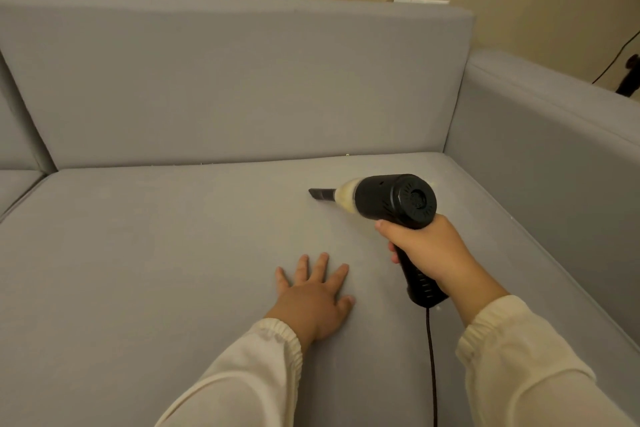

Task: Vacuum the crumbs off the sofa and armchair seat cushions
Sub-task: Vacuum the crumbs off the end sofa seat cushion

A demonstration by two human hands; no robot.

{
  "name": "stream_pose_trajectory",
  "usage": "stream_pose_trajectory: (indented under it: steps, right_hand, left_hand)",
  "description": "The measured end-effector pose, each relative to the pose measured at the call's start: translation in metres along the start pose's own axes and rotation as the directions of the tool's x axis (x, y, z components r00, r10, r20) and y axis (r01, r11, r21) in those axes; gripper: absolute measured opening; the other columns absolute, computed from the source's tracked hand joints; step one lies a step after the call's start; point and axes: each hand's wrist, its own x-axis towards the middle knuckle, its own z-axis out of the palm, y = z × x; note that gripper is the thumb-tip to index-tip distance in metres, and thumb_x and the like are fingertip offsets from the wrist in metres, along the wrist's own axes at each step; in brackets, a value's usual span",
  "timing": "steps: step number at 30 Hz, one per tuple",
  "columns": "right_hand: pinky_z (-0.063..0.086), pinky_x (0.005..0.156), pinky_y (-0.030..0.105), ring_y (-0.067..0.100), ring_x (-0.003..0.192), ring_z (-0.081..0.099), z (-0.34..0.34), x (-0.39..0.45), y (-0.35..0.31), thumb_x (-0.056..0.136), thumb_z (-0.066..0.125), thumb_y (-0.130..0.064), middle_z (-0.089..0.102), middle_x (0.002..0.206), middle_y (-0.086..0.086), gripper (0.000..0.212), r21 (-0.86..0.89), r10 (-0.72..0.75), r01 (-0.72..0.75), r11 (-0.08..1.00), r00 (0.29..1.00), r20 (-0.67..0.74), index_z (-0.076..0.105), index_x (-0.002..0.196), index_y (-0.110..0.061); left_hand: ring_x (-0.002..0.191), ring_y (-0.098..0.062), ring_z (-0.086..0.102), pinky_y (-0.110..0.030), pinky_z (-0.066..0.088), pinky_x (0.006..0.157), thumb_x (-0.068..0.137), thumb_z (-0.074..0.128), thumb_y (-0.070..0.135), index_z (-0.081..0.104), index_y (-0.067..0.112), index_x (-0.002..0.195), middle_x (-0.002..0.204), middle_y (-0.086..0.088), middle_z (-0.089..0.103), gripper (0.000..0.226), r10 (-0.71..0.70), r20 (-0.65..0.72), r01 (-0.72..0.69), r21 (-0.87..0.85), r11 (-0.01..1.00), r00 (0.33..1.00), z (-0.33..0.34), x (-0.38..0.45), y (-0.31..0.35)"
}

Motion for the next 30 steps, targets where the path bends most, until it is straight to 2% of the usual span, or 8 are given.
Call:
stream_pose_trajectory:
  steps: [3, 6, 11, 13, 17, 22, 27, 30]
  right_hand:
    - [0.062, 0.076, 0.038, 0.021, 0.067, 0.075, 0.001, 0.021, -0.002, 0.087, 0.082, -0.032, 0.079, 0.078, 0.012, 0.023, 0.034, 0.019, -0.016, 0.999, 0.996, -0.086, 0.077, 0.092, -0.011]
    - [0.061, 0.069, 0.034, 0.022, 0.067, 0.073, -0.001, 0.041, -0.011, 0.088, 0.081, -0.029, 0.077, 0.084, 0.015, 0.019, 0.092, 0.019, -0.006, 0.996, 0.99, -0.14, 0.074, 0.095, -0.013]
    - [0.064, 0.08, 0.045, 0.021, 0.061, 0.068, 0.001, 0.057, -0.015, 0.086, 0.082, -0.025, 0.071, 0.075, 0.011, 0.015, 0.158, 0.019, 0.012, 0.987, 0.98, -0.197, 0.072, 0.09, -0.015]
    - [0.064, 0.079, 0.046, 0.022, 0.06, 0.067, 0.005, 0.057, -0.016, 0.086, 0.082, -0.025, 0.07, 0.073, 0.011, 0.015, 0.168, 0.014, 0.017, 0.986, 0.983, -0.186, 0.073, 0.09, -0.014]
    - [0.061, 0.069, 0.035, 0.02, 0.063, 0.069, 0.021, 0.053, -0.026, 0.089, 0.081, -0.027, 0.071, 0.075, 0.011, 0.017, 0.154, -0.007, 0.019, 0.988, 0.997, -0.081, 0.072, 0.092, -0.014]
    - [0.061, 0.07, 0.036, 0.022, 0.067, 0.071, 0.024, 0.037, -0.028, 0.089, 0.083, -0.03, 0.073, 0.078, 0.012, 0.023, 0.179, 0.018, -0.008, 0.984, 0.998, -0.053, 0.074, 0.098, -0.011]
    - [0.055, 0.066, 0.033, 0.024, 0.069, 0.07, -0.01, -0.001, -0.003, 0.088, 0.084, -0.031, 0.074, 0.08, 0.013, 0.023, 0.291, 0.118, -0.039, 0.956, 0.958, -0.261, 0.074, 0.092, -0.011]
    - [0.057, 0.07, 0.036, 0.027, 0.075, 0.071, -0.039, -0.02, 0.01, 0.089, 0.084, -0.031, 0.074, 0.085, 0.013, 0.021, 0.328, 0.156, -0.047, 0.944, 0.936, -0.315, 0.072, 0.094, -0.014]
  left_hand:
    - [0.158, -0.032, -0.019, -0.072, -0.011, 0.118, 0.103, 0.021, 0.068, -0.005, 0.046, 0.163, 0.173, 0.005, -0.019, 0.068, 0.002, -0.014, -0.002, -0.01, 1.0, 1.0, 0.002, 0.003, 0.003]
    - [0.158, -0.031, -0.018, -0.072, -0.01, 0.118, 0.104, 0.022, 0.066, -0.003, 0.045, 0.163, 0.173, 0.005, -0.018, 0.067, 0.011, -0.02, -0.011, -0.014, 1.0, 1.0, 0.002, 0.005, 0.001]
    - [0.158, -0.032, -0.019, -0.072, -0.011, 0.118, 0.104, 0.023, 0.065, -0.004, 0.044, 0.163, 0.173, 0.004, -0.018, 0.068, 0.007, -0.018, -0.007, -0.018, 1.0, 1.0, 0.003, 0.005, 0.001]
    - [0.158, -0.033, -0.019, -0.072, -0.011, 0.118, 0.104, 0.023, 0.065, -0.005, 0.043, 0.164, 0.173, 0.003, -0.018, 0.069, 0.007, -0.018, -0.008, -0.016, 1.0, 1.0, 0.002, 0.004, 0.004]
    - [0.157, -0.033, -0.021, -0.072, -0.012, 0.118, 0.105, 0.022, 0.065, -0.006, 0.043, 0.164, 0.172, 0.002, -0.02, 0.069, 0.003, 0.003, -0.003, -0.004, 1.0, 1.0, -0.001, 0.002, 0.005]
    - [0.158, -0.033, -0.018, -0.069, -0.01, 0.12, 0.105, 0.025, 0.063, -0.004, 0.042, 0.164, 0.173, 0.002, -0.017, 0.069, 0.03, 0.024, -0.03, 0.003, 1.0, 0.999, -0.004, 0.002, 0.009]
    - [0.159, -0.03, -0.013, -0.066, -0.009, 0.122, 0.106, 0.028, 0.061, 0.001, 0.039, 0.165, 0.174, 0.003, -0.013, 0.068, 0.104, -0.015, -0.104, 0.016, 0.994, 0.994, -0.003, 0.003, 0.018]
    - [0.16, -0.028, -0.009, -0.065, -0.005, 0.123, 0.106, 0.028, 0.059, 0.004, 0.037, 0.166, 0.174, 0.005, -0.009, 0.068, 0.148, -0.019, -0.148, 0.011, 0.989, 0.989, 0.002, 0.002, 0.017]
